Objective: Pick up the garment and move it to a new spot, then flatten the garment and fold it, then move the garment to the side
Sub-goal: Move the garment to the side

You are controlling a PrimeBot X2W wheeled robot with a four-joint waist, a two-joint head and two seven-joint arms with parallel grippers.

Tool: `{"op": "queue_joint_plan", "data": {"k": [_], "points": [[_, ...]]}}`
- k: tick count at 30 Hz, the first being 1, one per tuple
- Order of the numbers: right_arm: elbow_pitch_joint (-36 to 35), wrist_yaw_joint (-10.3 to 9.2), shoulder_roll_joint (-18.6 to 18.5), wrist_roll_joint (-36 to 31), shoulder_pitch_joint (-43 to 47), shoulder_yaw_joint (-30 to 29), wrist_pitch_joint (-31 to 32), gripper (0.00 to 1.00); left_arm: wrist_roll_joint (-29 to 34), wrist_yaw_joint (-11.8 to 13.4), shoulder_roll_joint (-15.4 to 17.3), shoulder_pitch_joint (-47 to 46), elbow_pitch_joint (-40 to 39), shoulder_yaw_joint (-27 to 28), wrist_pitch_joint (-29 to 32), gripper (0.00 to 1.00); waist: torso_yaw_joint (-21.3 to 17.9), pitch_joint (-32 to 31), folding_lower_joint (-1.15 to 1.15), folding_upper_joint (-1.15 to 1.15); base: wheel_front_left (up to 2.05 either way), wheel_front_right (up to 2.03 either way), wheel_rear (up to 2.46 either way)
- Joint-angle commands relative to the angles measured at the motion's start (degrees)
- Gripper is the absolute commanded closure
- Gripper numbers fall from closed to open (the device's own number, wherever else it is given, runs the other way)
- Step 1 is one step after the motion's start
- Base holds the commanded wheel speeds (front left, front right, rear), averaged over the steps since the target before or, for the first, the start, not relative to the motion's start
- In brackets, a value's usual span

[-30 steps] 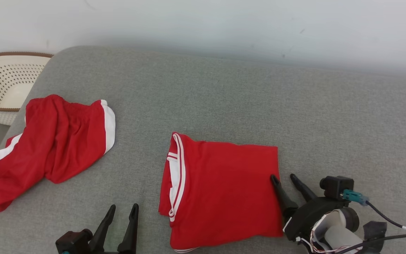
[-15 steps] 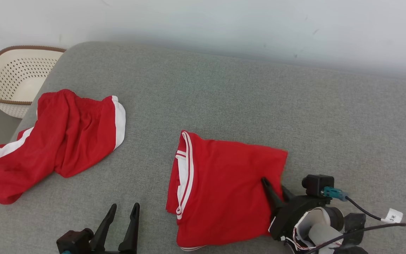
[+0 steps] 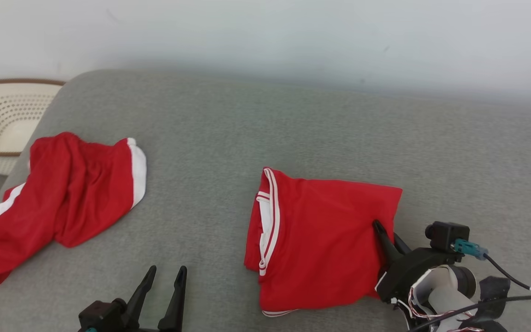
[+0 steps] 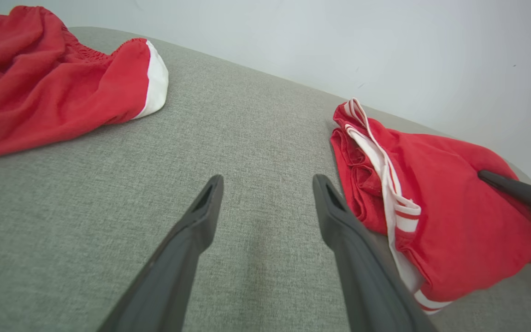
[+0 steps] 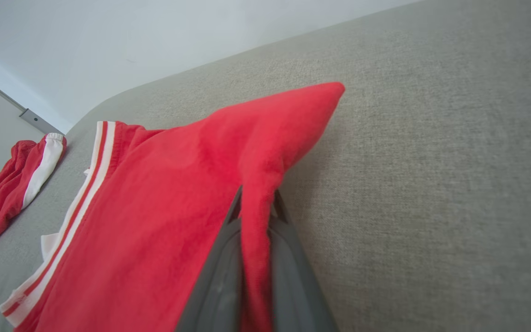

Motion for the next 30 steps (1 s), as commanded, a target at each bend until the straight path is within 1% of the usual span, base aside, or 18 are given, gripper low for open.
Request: {"op": "queue_joint_plan", "data": {"k": [1, 8, 19, 20, 30], "points": [[-0.3, -0.04, -0.3, -0.5, 1.1, -0.8, -0.4, 1.00, 0.4, 0.0, 0.5, 1.3, -0.3, 0.1, 0.0, 0.00, -2.5, -1.3, 0.00, 0.00, 0.00, 0.00, 0.00], [-1.1, -0.03, 0.0, -2.7, 3.2, -3.5, -0.3, 1.00, 1.5, 0.0, 0.3, 1.3, -1.3, 0.2, 0.0, 0.00, -10.2, -2.1, 0.00, 0.00, 0.00, 0.00, 0.00], [-1.9, -0.03, 0.5, -3.4, 6.5, -6.3, -0.3, 1.00, 4.0, 0.0, 0.0, 1.5, -2.4, 1.3, 0.0, 0.00, -21.9, -3.2, 0.00, 0.00, 0.00, 0.00, 0.00], [-1.9, -0.03, 0.5, -3.4, 6.5, -6.3, -0.3, 1.00, 4.0, 0.0, 0.0, 1.5, -2.4, 1.3, 0.0, 0.00, -21.9, -3.2, 0.00, 0.00, 0.00, 0.00, 0.00], [-2.5, -0.03, 0.7, -3.9, 7.3, -8.2, -0.3, 1.00, 4.9, 0.0, -0.3, 0.9, -2.8, 1.3, 0.0, 0.00, -29.6, -2.2, 0.00, 0.00, 0.00, 0.00, 0.00]]}}
